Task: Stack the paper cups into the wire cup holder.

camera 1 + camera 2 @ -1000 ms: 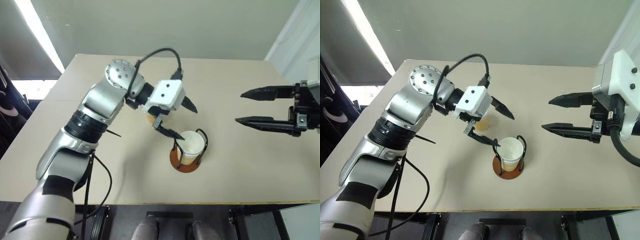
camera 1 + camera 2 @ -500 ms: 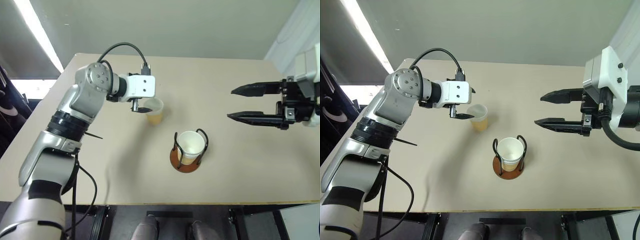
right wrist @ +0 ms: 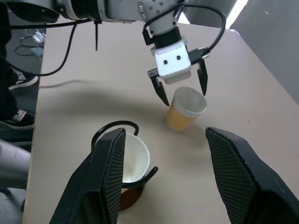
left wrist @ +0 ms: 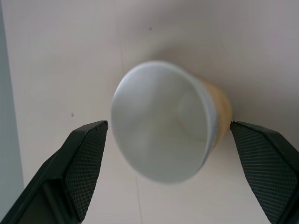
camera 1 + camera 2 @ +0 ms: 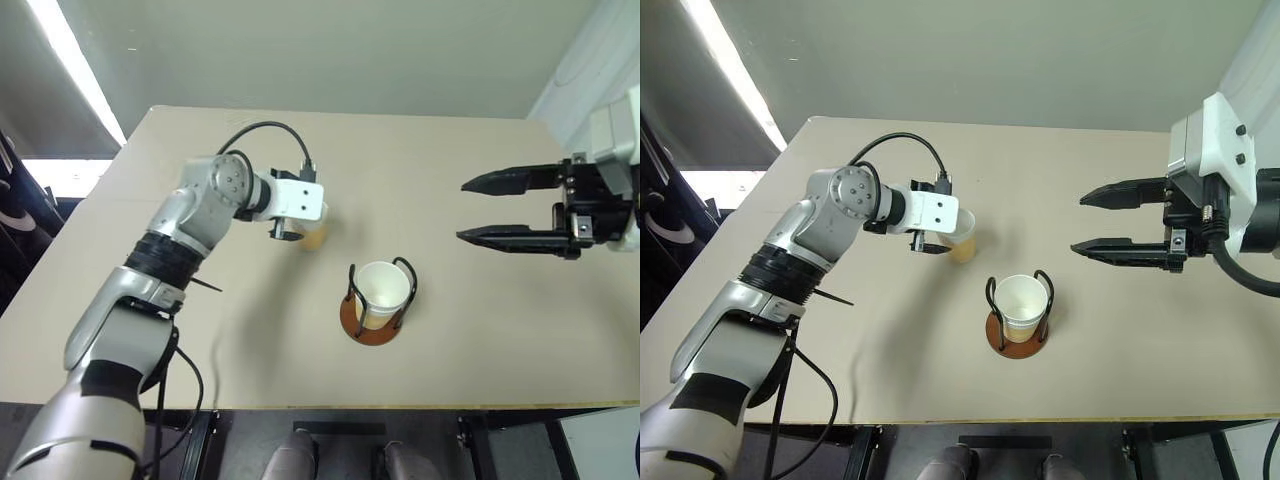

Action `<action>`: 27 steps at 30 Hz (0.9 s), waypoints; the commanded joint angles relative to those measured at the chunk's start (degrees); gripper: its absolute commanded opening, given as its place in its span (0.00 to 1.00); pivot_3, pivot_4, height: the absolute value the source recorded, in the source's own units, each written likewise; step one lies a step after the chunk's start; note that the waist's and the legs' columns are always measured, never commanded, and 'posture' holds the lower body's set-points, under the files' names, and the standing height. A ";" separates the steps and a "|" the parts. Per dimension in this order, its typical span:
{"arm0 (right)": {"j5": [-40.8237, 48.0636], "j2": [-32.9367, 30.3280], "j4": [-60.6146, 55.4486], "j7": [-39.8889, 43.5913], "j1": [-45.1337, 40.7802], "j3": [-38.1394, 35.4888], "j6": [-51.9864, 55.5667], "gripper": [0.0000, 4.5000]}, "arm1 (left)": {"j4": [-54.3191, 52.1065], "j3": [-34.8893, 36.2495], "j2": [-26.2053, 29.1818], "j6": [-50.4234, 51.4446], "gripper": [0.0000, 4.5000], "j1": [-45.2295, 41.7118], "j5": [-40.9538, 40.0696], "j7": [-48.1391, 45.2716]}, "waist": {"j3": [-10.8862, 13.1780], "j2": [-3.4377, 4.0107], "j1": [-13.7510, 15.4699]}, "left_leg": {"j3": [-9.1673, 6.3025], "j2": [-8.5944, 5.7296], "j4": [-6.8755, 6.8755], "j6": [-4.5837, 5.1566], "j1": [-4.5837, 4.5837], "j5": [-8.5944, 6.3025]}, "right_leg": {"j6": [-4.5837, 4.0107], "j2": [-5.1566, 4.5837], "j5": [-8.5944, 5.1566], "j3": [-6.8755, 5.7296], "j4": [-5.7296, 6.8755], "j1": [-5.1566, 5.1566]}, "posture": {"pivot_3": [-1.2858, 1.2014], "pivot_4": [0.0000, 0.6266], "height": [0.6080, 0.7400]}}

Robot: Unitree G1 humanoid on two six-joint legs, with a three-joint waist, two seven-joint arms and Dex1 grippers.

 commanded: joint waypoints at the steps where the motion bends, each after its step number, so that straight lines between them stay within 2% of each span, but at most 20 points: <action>1: -0.10 -0.70 -0.59 1.32 -0.74 -1.67 -1.22 0.61 | 0.08 0.70 -0.11 -1.11 1.00 -0.20 -0.13 -1.53 | 0.00 0.00 -0.01 | 0.00 0.00 0.01 0.00 -0.02 0.00 | 0.00 0.00 0.00 0.00 0.02 -0.03 | 0.52 0.24 1.00; 15: -5.20 0.47 2.25 -0.20 -1.80 1.16 -1.47 0.61 | 0.61 0.97 0.51 -1.74 1.00 0.35 0.87 -2.72 | 0.00 0.00 -0.03 | 0.00 0.00 0.29 0.03 -0.09 -0.02 | 0.02 0.00 0.01 0.00 0.23 -0.08 | 0.52 0.24 1.00; 27: -6.11 1.58 2.65 0.51 -2.87 1.82 -1.13 0.61 | 3.09 0.98 0.55 -3.24 1.00 1.04 2.07 -1.66 | 0.00 0.00 -0.02 | 0.01 -0.01 0.32 0.03 -0.11 -0.02 | 0.02 0.00 0.01 0.01 0.32 -0.15 | 0.52 0.24 1.00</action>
